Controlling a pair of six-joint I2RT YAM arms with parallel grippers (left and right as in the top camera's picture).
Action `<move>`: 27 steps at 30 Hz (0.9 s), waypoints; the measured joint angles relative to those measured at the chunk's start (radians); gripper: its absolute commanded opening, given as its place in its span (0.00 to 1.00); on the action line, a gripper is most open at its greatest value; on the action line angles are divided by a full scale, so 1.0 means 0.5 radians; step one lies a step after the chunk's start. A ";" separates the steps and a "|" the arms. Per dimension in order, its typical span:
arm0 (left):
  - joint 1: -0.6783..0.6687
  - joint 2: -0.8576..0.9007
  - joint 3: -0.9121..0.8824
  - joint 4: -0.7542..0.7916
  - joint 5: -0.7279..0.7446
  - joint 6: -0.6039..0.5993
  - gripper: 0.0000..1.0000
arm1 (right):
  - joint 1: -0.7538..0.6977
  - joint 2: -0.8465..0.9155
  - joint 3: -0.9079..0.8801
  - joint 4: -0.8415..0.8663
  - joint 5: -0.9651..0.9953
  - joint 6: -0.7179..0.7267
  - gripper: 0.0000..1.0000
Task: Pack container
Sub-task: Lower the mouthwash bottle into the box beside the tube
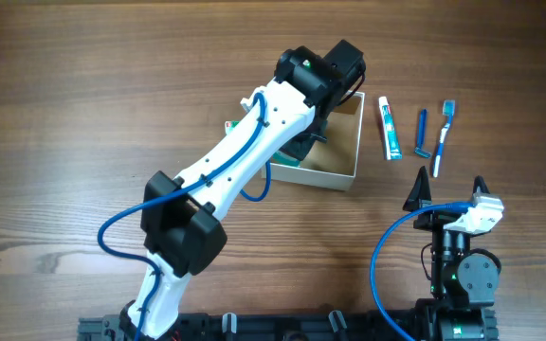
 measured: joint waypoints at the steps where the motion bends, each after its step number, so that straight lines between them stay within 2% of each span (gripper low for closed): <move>1: 0.000 0.010 0.000 0.013 -0.001 0.000 0.18 | 0.000 0.000 0.000 0.000 0.000 0.000 1.00; 9: 0.000 0.078 0.000 0.121 0.000 0.000 0.26 | 0.000 0.000 0.000 0.000 0.000 -0.001 1.00; 20: 0.000 0.079 -0.024 0.136 0.000 0.000 0.28 | 0.000 0.000 0.000 0.000 0.000 0.000 1.00; 24: 0.000 0.082 -0.052 0.144 0.001 0.000 0.36 | 0.000 0.000 0.000 0.000 0.000 0.000 1.00; 27: 0.000 0.081 -0.052 0.164 0.001 -0.007 0.36 | 0.000 0.000 0.000 0.000 0.000 0.000 1.00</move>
